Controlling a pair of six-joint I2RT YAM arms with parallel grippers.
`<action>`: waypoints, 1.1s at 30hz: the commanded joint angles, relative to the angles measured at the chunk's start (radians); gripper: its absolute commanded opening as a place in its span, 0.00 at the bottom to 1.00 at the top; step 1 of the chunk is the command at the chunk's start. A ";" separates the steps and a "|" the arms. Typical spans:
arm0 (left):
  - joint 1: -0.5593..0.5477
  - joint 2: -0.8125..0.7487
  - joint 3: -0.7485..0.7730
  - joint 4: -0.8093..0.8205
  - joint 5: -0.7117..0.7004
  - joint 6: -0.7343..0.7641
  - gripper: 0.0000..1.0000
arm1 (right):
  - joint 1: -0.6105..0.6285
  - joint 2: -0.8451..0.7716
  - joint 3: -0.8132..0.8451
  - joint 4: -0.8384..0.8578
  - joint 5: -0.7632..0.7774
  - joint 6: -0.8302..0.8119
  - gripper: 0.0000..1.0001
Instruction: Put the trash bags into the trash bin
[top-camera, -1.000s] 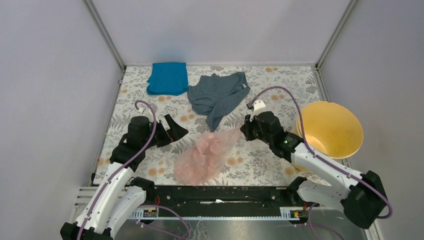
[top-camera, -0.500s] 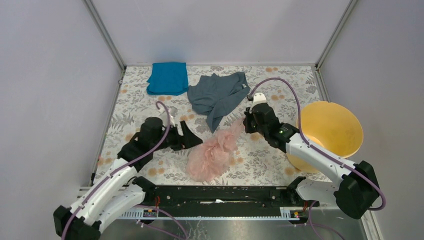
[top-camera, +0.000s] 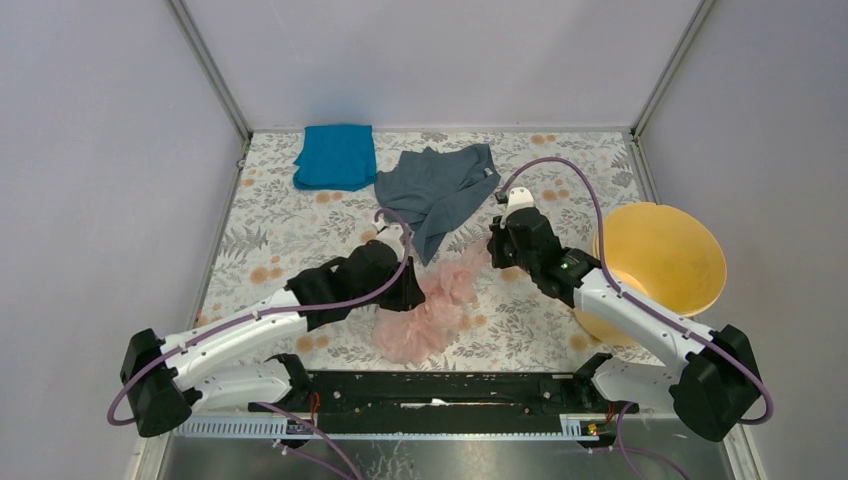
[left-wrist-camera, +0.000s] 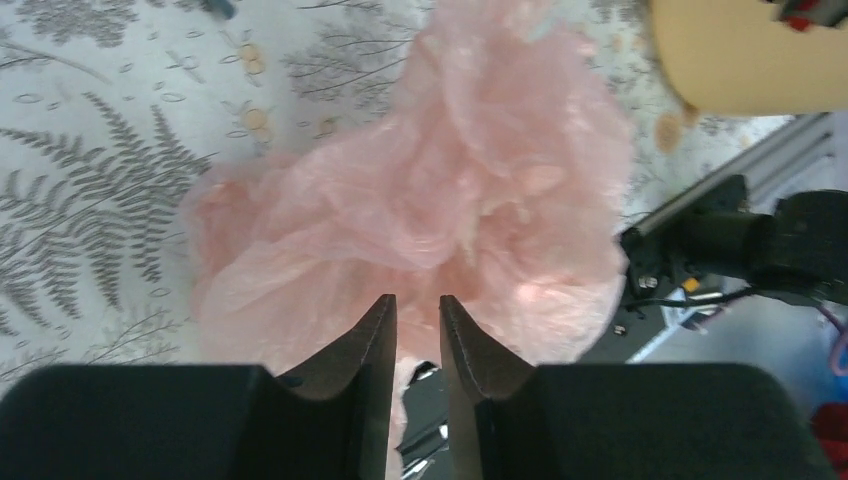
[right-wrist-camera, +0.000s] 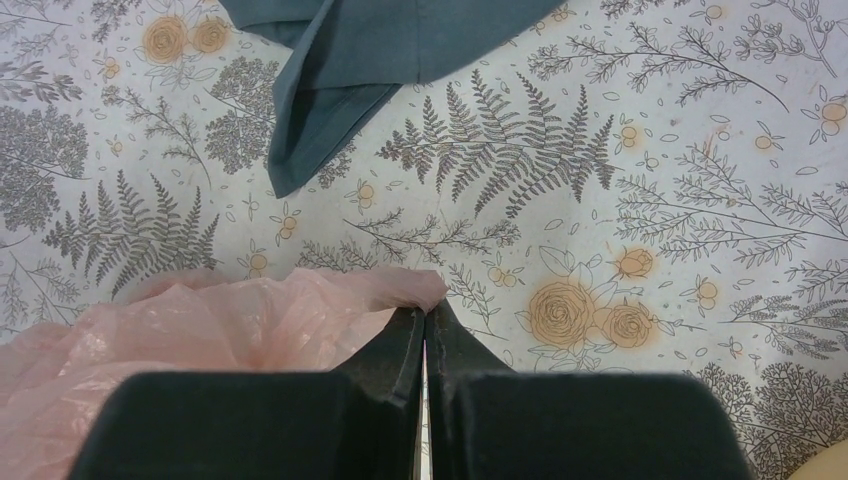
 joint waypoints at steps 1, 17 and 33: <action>-0.004 -0.002 0.048 -0.026 -0.130 0.022 0.25 | -0.010 -0.047 -0.012 0.024 -0.005 -0.023 0.00; -0.005 0.023 -0.018 0.015 -0.063 0.004 0.28 | -0.015 -0.047 -0.038 0.053 -0.069 -0.028 0.00; -0.005 0.112 -0.072 0.160 0.046 0.031 0.54 | -0.016 -0.062 -0.059 0.062 -0.088 -0.027 0.00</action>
